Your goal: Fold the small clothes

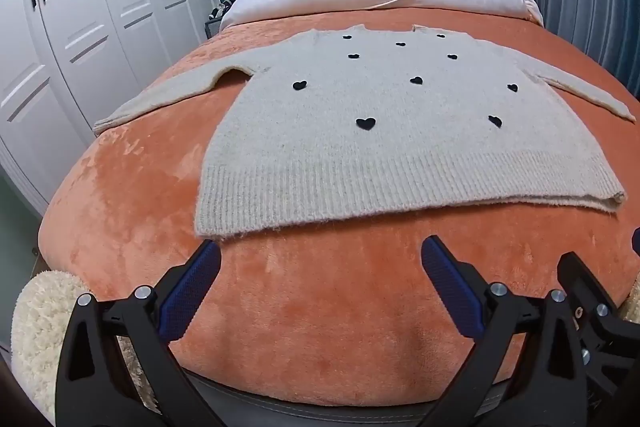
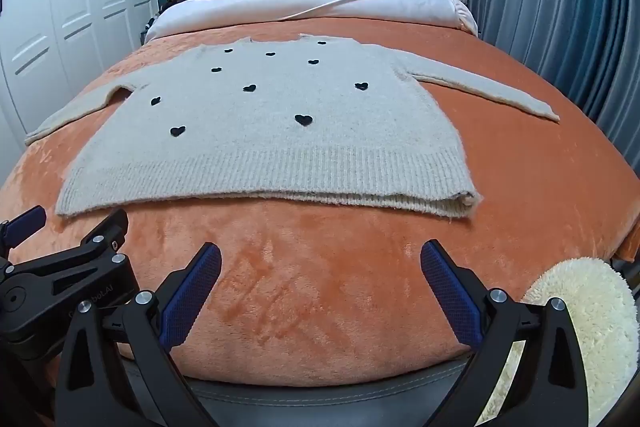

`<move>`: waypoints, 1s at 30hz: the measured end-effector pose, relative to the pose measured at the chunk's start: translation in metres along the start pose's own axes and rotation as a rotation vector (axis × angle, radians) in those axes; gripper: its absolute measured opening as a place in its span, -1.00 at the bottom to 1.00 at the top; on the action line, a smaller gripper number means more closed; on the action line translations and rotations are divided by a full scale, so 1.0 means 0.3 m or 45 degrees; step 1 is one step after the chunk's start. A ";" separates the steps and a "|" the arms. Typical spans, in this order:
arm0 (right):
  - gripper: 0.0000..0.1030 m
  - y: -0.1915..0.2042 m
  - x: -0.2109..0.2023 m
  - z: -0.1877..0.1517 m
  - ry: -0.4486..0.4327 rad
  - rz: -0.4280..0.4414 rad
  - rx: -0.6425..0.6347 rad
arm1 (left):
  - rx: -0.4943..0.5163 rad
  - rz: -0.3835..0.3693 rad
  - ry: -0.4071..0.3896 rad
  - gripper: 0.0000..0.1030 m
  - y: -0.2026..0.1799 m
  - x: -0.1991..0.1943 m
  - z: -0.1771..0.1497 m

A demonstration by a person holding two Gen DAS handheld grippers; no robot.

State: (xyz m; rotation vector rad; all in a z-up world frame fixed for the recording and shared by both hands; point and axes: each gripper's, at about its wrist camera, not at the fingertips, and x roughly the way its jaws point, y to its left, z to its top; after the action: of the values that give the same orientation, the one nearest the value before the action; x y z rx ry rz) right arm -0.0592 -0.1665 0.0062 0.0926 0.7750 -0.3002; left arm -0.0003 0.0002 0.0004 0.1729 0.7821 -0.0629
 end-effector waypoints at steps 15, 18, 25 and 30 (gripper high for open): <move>0.90 0.004 0.006 -0.010 0.037 0.010 -0.005 | 0.026 0.025 -0.005 0.90 -0.011 0.009 -0.010; 0.90 0.008 0.008 -0.011 0.036 0.008 -0.006 | 0.027 0.026 -0.004 0.90 -0.012 0.010 -0.012; 0.90 0.011 0.009 -0.012 0.036 0.005 -0.007 | 0.028 0.027 -0.004 0.90 -0.010 0.008 -0.009; 0.90 0.011 0.010 -0.013 0.035 0.005 -0.009 | 0.028 0.019 -0.002 0.90 -0.007 0.011 -0.010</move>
State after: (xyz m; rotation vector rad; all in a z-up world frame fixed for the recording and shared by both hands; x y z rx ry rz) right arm -0.0588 -0.1634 0.0012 0.0917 0.8031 -0.2932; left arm -0.0001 -0.0013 -0.0044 0.1996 0.7789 -0.0580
